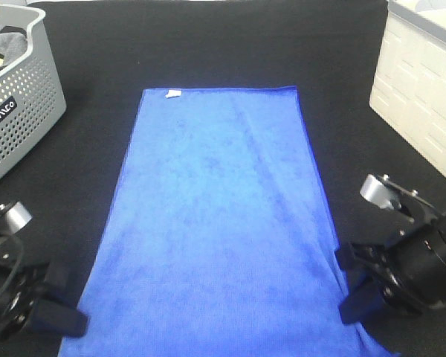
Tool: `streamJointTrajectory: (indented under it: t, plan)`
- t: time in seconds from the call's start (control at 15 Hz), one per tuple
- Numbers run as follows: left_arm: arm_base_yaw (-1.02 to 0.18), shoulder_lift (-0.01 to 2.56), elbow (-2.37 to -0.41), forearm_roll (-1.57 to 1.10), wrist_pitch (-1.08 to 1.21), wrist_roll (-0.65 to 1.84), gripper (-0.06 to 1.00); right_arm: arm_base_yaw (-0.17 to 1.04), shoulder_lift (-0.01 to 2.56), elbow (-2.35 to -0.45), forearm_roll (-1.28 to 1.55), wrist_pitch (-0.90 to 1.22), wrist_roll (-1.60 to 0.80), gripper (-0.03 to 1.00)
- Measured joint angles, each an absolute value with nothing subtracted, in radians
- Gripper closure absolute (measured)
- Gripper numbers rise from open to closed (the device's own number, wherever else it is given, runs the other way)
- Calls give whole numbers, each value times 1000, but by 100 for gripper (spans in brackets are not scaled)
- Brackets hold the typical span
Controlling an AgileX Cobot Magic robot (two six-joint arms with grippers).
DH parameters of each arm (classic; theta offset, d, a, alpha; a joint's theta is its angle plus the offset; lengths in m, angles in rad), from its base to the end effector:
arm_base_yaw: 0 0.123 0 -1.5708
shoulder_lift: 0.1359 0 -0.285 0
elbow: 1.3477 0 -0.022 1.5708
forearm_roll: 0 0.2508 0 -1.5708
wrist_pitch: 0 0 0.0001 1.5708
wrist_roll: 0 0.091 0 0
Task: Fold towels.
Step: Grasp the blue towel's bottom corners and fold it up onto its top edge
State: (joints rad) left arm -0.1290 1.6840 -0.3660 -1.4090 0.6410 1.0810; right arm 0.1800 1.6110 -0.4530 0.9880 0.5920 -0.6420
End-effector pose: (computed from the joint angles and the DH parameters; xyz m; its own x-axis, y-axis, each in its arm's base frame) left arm 0.1822 -0.0779 0.0985 -0.9936 -0.1030 -0.0455 -0.0535 0.7872 -0.6143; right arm 0.1902 0.0778 0.1144 -0.9986 0.0473 -0.0228 0.0304 0.8753 0.4827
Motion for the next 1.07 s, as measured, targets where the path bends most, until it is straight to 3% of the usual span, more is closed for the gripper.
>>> streamJointTrajectory:
  t: [0.53,1.07]
  plan:
    - [-129,1559,-337,-1226,625,866,94,180,1503,-373,1003,618,-642,97]
    - [-129,1619,-673,-1201,579,754,94,180,1583,-782,854,636,-487,97]
